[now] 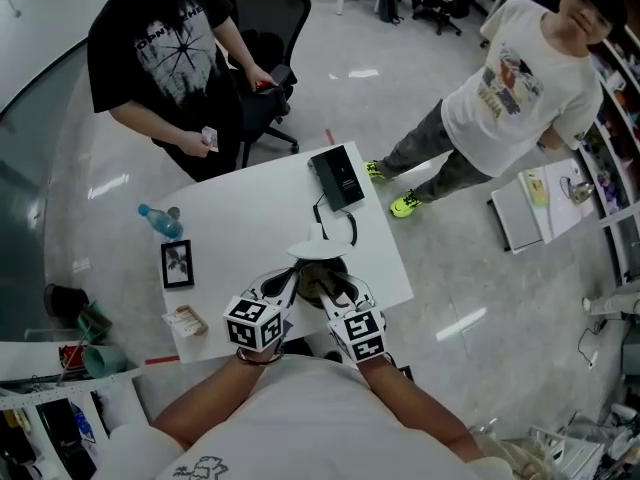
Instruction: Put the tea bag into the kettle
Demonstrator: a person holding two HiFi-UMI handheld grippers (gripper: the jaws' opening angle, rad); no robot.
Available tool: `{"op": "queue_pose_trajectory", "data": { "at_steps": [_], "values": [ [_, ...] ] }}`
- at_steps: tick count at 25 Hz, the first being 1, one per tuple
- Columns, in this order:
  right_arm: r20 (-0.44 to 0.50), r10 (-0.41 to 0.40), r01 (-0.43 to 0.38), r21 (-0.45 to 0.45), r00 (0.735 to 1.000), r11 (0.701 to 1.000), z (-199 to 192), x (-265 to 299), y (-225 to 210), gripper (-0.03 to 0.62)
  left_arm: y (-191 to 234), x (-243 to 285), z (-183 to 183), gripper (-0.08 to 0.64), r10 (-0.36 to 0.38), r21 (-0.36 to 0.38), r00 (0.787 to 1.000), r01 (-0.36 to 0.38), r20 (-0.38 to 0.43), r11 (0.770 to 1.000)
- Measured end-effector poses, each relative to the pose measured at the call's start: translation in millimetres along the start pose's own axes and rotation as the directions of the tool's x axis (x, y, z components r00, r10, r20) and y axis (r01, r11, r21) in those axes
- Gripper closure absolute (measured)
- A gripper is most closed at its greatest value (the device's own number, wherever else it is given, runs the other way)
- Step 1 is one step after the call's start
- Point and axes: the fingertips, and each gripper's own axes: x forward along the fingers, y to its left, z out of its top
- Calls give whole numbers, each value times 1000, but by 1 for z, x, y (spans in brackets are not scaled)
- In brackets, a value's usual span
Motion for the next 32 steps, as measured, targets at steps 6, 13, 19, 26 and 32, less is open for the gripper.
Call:
{"op": "queue_pose_trajectory", "data": {
  "at_steps": [6, 13, 19, 26, 32],
  "values": [
    [26, 58, -57, -18, 998, 998, -3, -25, 12, 581, -35, -13, -5, 551, 1, 35, 1000, -2, 17, 999],
    [84, 110, -107, -46, 990, 993, -5, -65, 37, 581, -65, -52, -24, 551, 70, 24, 994, -72, 84, 997],
    [104, 186, -181, -59, 977, 982, -12, -93, 69, 581, -85, -91, -48, 551, 139, -12, 982, -139, 124, 990],
    [112, 285, -272, -120, 952, 955, -8, -110, 121, 581, -83, -142, -62, 551, 214, -37, 961, -211, 178, 977],
    [147, 318, -306, -101, 937, 947, -4, -119, 164, 581, -75, -186, -71, 552, 260, -37, 942, -258, 210, 965]
  ]
}}
